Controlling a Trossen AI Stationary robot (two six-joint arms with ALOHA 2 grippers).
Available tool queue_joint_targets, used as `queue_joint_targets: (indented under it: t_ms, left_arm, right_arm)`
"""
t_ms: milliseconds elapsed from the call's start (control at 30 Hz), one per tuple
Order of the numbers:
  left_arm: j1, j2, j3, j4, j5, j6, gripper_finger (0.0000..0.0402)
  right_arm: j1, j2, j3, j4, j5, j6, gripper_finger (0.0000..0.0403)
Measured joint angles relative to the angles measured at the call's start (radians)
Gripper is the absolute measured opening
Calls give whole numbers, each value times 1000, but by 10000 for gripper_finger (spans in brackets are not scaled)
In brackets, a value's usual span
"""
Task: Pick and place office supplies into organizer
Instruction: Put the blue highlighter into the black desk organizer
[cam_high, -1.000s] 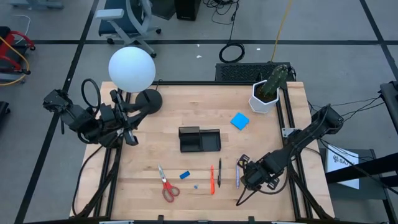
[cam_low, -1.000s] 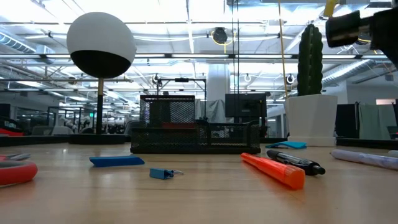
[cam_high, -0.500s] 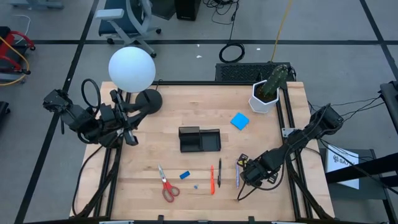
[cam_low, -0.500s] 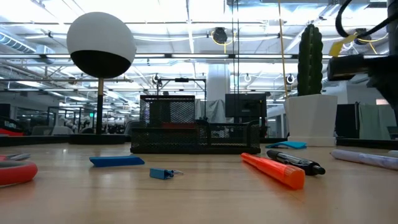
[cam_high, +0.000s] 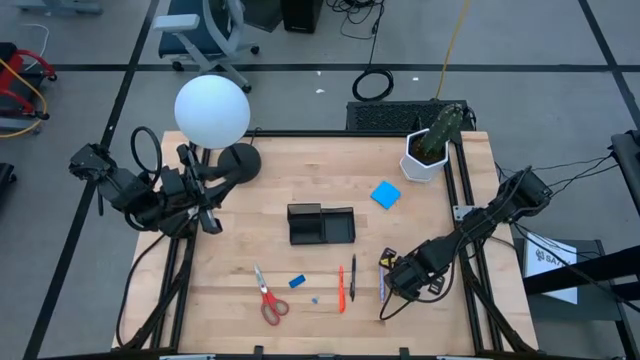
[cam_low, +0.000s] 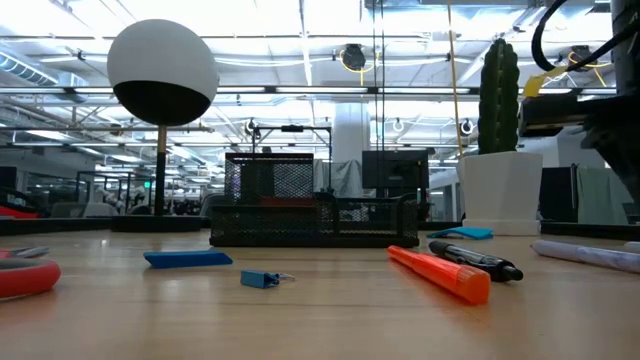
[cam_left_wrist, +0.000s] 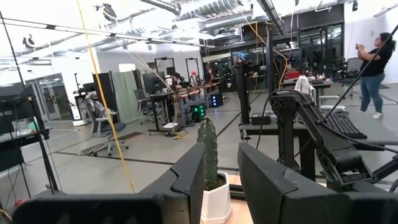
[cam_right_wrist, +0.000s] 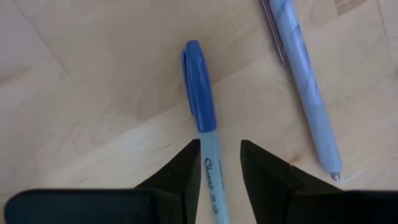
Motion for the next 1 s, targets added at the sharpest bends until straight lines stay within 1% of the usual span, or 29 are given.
queue_joint_targets:
  t_ms: [333, 667, 767, 933, 1000]
  left_arm:
    - [0, 0, 0, 0, 0, 0, 104]
    - [0, 0, 0, 0, 0, 0, 104]
    - [0, 0, 0, 0, 0, 0, 104]
    - [0, 0, 0, 0, 0, 0, 104]
    - [0, 0, 0, 0, 0, 0, 104]
  right_arm:
    - [0, 73, -28, 53, -19, -4, 105]
    - [0, 86, -54, 82, -28, 26, 101]
    - [0, 87, -55, 81, -29, 41, 82]
    - [0, 87, -55, 80, -31, 41, 30]
    - [0, 88, -55, 80, -31, 41, 28]
